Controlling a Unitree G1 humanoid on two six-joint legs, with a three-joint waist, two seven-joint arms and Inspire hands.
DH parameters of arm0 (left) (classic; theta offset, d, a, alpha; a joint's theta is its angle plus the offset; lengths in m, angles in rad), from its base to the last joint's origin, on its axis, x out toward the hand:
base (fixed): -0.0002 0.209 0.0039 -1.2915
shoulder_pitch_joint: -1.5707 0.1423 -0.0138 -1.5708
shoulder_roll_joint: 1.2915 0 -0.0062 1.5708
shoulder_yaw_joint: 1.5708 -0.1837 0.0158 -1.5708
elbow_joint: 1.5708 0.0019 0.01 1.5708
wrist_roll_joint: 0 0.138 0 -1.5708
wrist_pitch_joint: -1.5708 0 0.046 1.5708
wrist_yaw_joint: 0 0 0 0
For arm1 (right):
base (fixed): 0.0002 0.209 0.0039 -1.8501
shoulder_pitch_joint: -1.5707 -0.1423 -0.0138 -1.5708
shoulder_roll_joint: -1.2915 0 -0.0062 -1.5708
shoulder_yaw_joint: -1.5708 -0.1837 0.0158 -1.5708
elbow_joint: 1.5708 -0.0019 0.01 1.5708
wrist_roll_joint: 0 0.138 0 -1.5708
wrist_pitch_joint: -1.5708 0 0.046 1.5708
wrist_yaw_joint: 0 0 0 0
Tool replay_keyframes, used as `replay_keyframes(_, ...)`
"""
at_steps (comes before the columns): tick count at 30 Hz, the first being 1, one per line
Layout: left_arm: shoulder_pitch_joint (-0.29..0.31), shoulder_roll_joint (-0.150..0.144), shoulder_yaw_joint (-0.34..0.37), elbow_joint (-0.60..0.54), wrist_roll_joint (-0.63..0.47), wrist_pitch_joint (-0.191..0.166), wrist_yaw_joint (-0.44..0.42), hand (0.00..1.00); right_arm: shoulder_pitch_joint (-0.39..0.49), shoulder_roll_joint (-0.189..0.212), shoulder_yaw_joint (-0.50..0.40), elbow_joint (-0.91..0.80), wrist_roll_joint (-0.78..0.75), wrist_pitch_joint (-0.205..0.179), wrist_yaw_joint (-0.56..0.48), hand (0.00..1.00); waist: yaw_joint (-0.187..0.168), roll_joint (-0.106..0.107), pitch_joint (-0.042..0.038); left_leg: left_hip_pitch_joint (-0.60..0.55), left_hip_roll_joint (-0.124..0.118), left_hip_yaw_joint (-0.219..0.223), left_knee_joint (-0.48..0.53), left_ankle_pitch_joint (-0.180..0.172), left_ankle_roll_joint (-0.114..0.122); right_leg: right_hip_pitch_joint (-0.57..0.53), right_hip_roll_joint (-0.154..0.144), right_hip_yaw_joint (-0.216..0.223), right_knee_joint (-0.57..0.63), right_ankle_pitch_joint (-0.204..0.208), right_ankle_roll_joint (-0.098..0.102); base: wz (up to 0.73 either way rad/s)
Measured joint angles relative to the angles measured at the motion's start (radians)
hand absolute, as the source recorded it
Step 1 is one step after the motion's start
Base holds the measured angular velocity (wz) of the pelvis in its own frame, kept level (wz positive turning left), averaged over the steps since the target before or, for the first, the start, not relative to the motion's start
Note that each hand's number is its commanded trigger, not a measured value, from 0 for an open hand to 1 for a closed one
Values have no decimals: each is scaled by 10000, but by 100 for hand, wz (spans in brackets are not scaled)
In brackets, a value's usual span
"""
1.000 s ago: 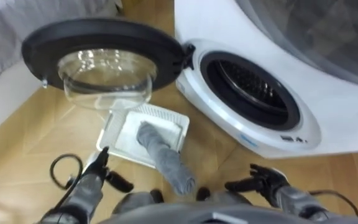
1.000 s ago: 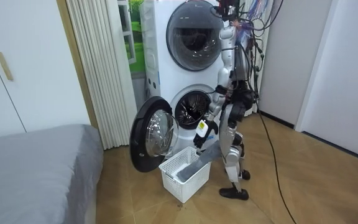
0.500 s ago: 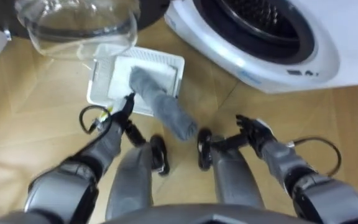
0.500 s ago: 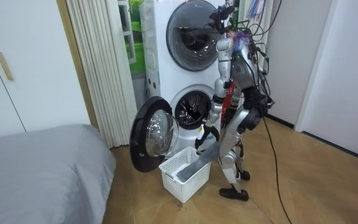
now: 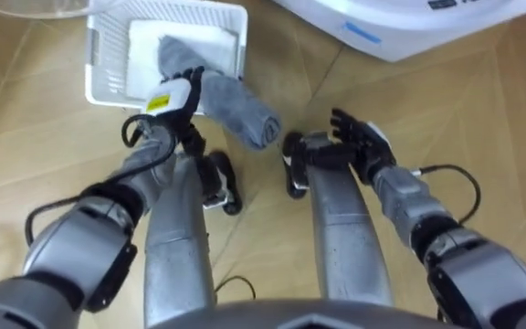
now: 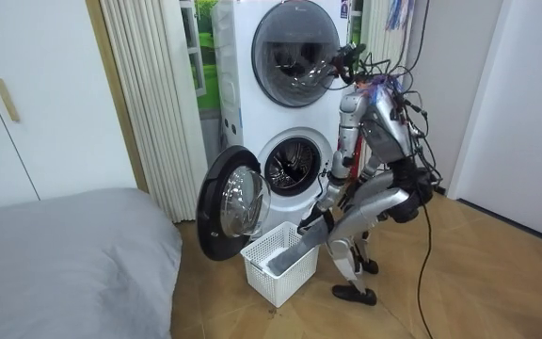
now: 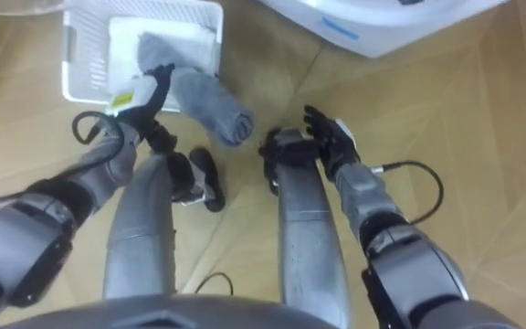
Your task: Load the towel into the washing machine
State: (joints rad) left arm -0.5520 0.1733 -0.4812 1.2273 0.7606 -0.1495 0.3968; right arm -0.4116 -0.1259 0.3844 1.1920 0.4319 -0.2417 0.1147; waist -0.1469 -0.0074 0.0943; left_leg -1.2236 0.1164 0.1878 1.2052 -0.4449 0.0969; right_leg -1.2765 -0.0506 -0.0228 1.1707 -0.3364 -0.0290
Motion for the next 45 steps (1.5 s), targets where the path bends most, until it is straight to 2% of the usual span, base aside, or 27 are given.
replay_keyframes(4,-278,43,-482,-6,634,-93,305,0,-6,-9,350,-317,453,-167,109,0,-154,0,1,-418,195,-3,540,-272,14,-426,116,37,391,-113,-7,-16)
replay_keyframes(5,-345,47,-654,9,697,-105,344,0,-7,-9,461,-350,599,-271,187,0,-160,0,0,-534,319,3,738,-377,29,-548,211,39,499,-133,-24,-25)
replay_keyframes(8,-357,70,-837,16,767,-187,411,0,-58,-6,473,-391,805,-422,414,0,-395,-1,1,-744,284,14,1003,-531,73,-804,238,131,835,-309,17,-4)
replay_keyframes(12,-349,208,-1640,55,760,-200,538,0,-55,10,721,-692,938,-505,427,0,-588,-14,7,-975,309,3,1385,-781,69,-1073,237,165,1257,-571,21,1)
replay_keyframes(17,-363,242,-2093,42,745,-224,528,0,-90,54,857,-749,1150,-682,417,0,-748,-129,16,-1193,321,-16,1658,-990,52,-1320,214,161,1561,-799,-4,0)
replay_keyframes(18,-361,255,-2133,42,737,-248,513,18,-94,56,877,-817,1161,-694,417,0,-792,-192,14,-1241,309,-23,1665,-1008,40,-1366,208,157,1570,-814,-17,-3)
replay_keyframes(20,-370,315,-2351,40,720,-288,492,100,-150,56,1051,-828,1202,-724,409,0,-866,-304,16,-1275,296,-30,1665,-1028,32,-1397,193,134,1570,-841,-40,0)
replay_keyframes(25,-447,350,-2676,33,641,-423,227,100,-214,65,1265,-827,1226,-755,402,0,-936,-468,8,-1290,322,-51,1659,-1086,42,-1392,180,90,1539,-891,-47,-1)
replay_keyframes(32,-794,352,-2701,34,151,-452,-230,100,-213,64,1464,-848,1351,-788,372,0,-940,-670,-11,-1292,285,-60,1669,-1103,61,-1372,170,92,1522,-889,-43,-1)
replay_keyframes(40,-851,425,-2739,32,147,-456,-593,100,-208,60,1720,-831,1349,-853,151,0,-946,-680,-20,-1262,281,-144,1682,-1105,67,-1279,152,6,1499,-889,-42,0)
replay_keyframes(45,-518,417,-2894,30,159,-456,-616,100,-148,59,1944,-777,1145,-696,29,0,-948,-682,-34,-841,279,-277,1480,-1090,46,-751,140,-117,1225,-889,-43,1)
